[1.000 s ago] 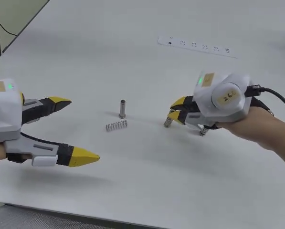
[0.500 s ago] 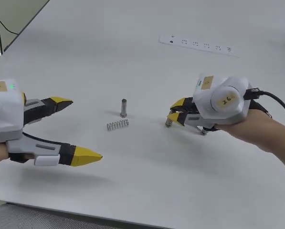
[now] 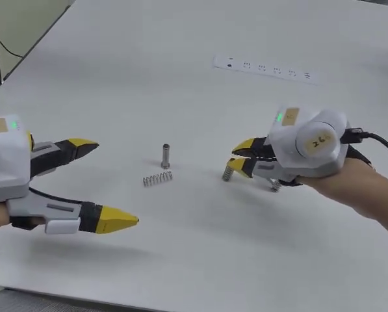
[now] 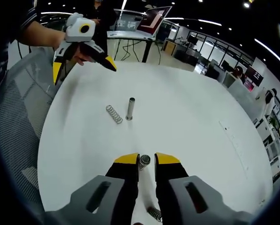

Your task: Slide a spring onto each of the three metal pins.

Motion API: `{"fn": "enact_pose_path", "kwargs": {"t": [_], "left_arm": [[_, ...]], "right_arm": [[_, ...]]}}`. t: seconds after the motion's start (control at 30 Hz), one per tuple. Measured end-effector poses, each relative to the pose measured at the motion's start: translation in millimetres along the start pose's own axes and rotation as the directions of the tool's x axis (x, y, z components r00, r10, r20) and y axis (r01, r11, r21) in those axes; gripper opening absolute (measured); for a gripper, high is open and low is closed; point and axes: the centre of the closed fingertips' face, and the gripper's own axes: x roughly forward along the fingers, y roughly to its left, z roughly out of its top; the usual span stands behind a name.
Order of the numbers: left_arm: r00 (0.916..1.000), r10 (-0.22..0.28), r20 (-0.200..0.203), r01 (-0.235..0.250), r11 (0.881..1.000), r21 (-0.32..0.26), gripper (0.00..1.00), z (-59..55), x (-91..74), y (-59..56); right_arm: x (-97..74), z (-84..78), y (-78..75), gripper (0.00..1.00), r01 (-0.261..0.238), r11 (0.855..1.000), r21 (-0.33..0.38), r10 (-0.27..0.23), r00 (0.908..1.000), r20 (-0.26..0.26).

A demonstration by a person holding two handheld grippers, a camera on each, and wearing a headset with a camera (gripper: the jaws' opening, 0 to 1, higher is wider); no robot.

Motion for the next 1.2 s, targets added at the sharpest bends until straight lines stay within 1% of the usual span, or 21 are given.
{"fn": "enact_pose_path", "kwargs": {"t": [0.1, 0.27, 0.33, 0.5, 0.6, 0.7, 0.8, 0.97, 1.07, 1.2], "left_arm": [[1.0, -0.001, 0.001, 0.001, 1.0, 0.002, 0.98, 1.2, 0.1, 0.0], [1.0, -0.001, 0.001, 0.001, 1.0, 0.001, 0.98, 2.2, 0.0, 0.2], [1.0, -0.001, -0.001, 0.001, 1.0, -0.001, 0.98, 2.0, 0.1, 0.4], [1.0, 0.001, 0.007, -0.001, 1.0, -0.001, 0.98, 5.0, -0.1, 1.1], [1.0, 0.004, 0.008, -0.004, 1.0, 0.001, 0.98, 6.8, -0.7, 1.9], [0.9999, 0.007, 0.009, -0.007, 1.0, 0.003, 0.98, 7.9, -1.4, 2.8], [0.9999, 0.009, 0.009, -0.009, 1.0, 0.005, 0.98, 8.1, -1.7, 3.7], [0.9999, 0.008, 0.009, -0.008, 1.0, 0.005, 0.98, 7.7, -1.4, 3.8], [1.0, 0.008, 0.006, -0.008, 1.0, 0.006, 0.98, 6.9, -0.9, 3.4], [1.0, 0.007, 0.005, -0.007, 1.0, 0.005, 0.98, 6.0, -0.8, 3.3]], "right_arm": [[-2.4, -0.6, 0.3, 0.11, 0.005, 1.0, 0.022, -0.005, 0.9999, 0.011], [-6.9, 1.1, 2.3, 0.13, 0.01, 0.999, 0.037, -0.011, 0.9996, 0.027], [-8.6, 2.4, 3.3, 0.13, 0.007, 0.998, 0.067, -0.01, 0.999, 0.043], [-12.4, 4.5, 2.2, 0.19, 0.017, 0.991, 0.132, -0.028, 0.9964, 0.08], [-16.2, 5.9, 1.4, 0.23, 0.023, 0.983, 0.183, -0.043, 0.9934, 0.106], [-21.4, 6.3, 0.4, 0.27, 0.029, 0.975, 0.219, -0.057, 0.9907, 0.124], [-28.5, 8.0, 0.3, 0.28, 0.028, 0.962, 0.273, -0.071, 0.9863, 0.149], [-39.2, 12.4, 2.8, 0.28, 0.027, 0.953, 0.302, -0.085, 0.9801, 0.18], [-42.8, 14.4, 6.1, 0.28, 0.027, 0.951, 0.308, -0.09, 0.9777, 0.19], [-45.9, 16.5, 15.1, 0.28, 0.016, 0.95, 0.312, -0.083, 0.9756, 0.203]]}}
